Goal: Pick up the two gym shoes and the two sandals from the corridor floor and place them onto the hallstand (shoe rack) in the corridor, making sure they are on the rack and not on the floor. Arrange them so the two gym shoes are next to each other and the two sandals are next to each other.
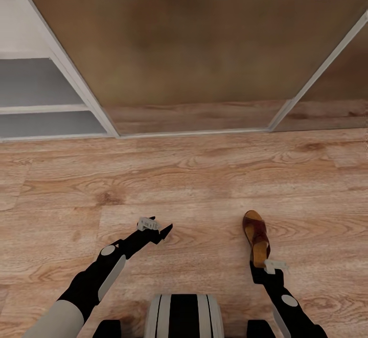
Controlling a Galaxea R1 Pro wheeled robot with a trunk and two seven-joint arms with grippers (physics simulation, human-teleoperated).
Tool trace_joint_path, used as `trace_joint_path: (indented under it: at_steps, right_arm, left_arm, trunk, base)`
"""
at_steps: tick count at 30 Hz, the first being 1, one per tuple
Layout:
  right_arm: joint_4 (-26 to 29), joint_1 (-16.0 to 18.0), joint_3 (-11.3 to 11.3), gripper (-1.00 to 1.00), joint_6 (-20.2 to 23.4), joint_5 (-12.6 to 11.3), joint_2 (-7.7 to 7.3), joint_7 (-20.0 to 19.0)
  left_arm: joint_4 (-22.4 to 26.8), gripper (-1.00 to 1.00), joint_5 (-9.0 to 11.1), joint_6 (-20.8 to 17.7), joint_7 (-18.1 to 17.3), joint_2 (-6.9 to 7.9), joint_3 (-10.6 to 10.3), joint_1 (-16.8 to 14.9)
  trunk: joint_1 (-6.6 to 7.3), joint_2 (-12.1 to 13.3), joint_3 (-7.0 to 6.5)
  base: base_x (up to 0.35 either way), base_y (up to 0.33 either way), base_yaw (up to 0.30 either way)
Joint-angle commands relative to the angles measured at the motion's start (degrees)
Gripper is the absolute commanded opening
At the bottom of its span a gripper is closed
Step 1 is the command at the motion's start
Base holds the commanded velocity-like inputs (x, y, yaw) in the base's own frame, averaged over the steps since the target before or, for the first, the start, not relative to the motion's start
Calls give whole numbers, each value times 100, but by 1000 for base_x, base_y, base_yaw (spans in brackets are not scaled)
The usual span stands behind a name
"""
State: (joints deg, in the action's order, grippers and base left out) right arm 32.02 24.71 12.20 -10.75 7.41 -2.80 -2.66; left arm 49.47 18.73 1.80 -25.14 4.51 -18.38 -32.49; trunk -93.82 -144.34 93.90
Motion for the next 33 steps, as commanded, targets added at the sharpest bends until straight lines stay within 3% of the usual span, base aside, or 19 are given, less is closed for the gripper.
trace_joint_path:
  at_steps: [1,8,12,13,14,18,19,22,23,33]
  right_arm:
    - [-6,1,38,-100,-22,60,6,-33]
    - [-5,-1,29,-100,-23,67,7,-41]
    - [-9,0,21,-100,-23,67,17,-40]
    - [-7,0,20,-100,-27,68,22,-35]
    - [-9,0,19,-100,-31,68,23,-31]
    - [31,-1,24,-100,-39,68,17,-27]
    - [311,-1,23,-100,-17,85,-36,-41]
    - [445,-1,21,-100,-10,97,-50,-41]
    - [504,-10,20,-100,-9,107,-98,-42]
    - [525,-240,32,-100,-37,95,-170,-49]
  left_arm:
    - [-11,100,52,2,-3,6,-20,-3]
    - [-16,100,60,7,7,16,-28,11]
    - [-39,100,37,-28,12,102,1,26]
    - [-76,100,47,-28,17,298,54,176]
    - [-83,100,55,-21,21,404,83,264]
    - [-104,100,58,23,49,640,211,614]
    - [-117,100,2,63,80,717,904,1363]
    - [-120,100,-5,68,85,738,1147,1595]
    - [-121,100,-8,151,87,748,1441,1838]
    - [-189,100,-10,491,96,749,1896,2313]
  trunk:
    - [3,1,-20]
    - [21,10,-176]
    - [31,15,-264]
    - [34,17,-286]
    - [37,18,-308]
    - [47,23,-397]
    - [49,25,-426]
    - [57,29,-514]
    - [60,30,-545]
    - [86,43,-853]
  base:
    - [0,0,0]
    - [0,0,0]
    - [0,0,0]
    - [0,0,0]
    - [0,0,0]
    - [0,0,0]
    - [0,0,-29]
    - [0,0,-42]
    - [0,0,-59]
    - [0,0,-20]
